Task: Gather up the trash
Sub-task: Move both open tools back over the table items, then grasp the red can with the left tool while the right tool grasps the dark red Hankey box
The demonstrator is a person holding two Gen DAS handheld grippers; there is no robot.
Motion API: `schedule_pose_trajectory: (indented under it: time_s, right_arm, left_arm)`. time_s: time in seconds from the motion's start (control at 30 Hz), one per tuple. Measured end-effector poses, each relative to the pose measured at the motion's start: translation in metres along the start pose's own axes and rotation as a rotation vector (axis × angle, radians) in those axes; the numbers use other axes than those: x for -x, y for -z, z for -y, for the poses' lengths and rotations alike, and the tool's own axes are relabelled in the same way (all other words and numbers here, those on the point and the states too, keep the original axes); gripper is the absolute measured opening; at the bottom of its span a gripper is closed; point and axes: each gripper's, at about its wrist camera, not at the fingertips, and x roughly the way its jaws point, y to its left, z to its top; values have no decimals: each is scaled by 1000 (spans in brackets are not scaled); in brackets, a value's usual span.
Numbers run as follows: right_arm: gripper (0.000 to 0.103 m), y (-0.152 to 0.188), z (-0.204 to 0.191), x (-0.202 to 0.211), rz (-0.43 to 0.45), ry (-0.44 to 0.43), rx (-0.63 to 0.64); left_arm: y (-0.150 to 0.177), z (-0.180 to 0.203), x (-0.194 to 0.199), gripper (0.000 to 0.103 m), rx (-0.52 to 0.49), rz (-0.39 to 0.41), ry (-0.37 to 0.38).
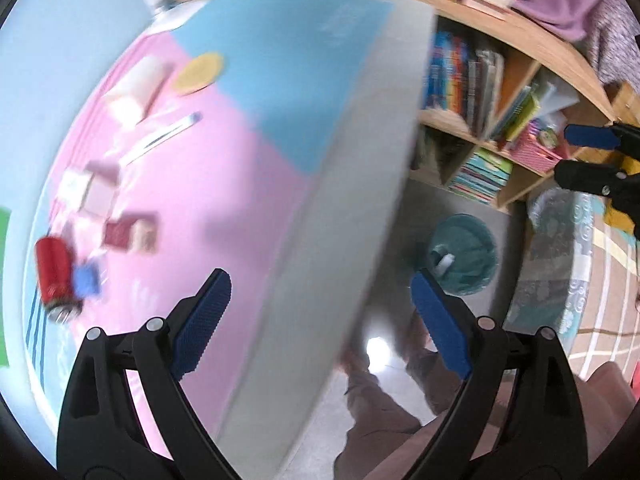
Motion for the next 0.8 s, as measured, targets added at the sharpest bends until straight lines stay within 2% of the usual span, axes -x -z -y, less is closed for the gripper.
schedule_pose_trajectory:
  time_s: [0.57, 0.8]
  right_arm:
    - [80, -66, -195, -78, -57, -116, 352]
    - [80, -83, -258, -114, -104, -150, 461]
  left_arm:
    - [83, -188, 15, 89, 290, -9, -152]
    - [103, -243, 17, 90, 364, -14, -186]
